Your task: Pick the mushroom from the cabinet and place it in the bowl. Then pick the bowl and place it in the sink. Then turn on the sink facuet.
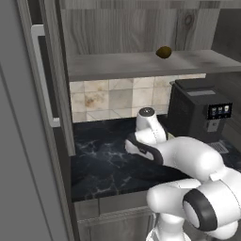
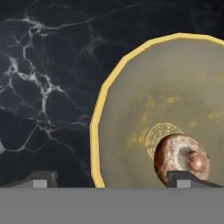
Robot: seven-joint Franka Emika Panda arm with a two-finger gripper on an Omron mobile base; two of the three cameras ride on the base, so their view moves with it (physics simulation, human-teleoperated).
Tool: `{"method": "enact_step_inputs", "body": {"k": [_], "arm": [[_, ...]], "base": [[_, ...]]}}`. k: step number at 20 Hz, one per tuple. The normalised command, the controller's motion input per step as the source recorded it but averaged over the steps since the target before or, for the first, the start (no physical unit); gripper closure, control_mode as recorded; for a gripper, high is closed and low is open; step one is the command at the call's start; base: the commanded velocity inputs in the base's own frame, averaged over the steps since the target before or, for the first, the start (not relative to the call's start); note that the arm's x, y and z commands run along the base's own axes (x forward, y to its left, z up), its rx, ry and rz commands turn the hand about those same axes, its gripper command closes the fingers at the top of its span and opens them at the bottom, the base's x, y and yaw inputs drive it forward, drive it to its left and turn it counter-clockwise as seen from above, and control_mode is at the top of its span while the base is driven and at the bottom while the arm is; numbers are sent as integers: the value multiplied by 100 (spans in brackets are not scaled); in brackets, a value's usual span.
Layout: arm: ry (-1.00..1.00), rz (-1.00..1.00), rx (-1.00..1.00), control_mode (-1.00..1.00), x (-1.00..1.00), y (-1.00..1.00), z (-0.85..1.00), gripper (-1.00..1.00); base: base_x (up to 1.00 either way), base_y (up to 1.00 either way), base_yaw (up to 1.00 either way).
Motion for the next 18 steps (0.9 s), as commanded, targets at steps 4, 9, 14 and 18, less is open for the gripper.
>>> {"method": "enact_step_inputs", "body": {"k": [4, 9, 14, 18], "arm": [[13, 5, -12, -100, 0, -1, -52, -100], [6, 3, -7, -100, 0, -8, -45, -100], [0, 0, 0, -100, -1, -30, -11, 100], [0, 0, 0, -100, -9, -39, -2, 100]], "base": [[0, 0, 0], [0, 0, 0], [0, 0, 0], [0, 0, 0]]}}
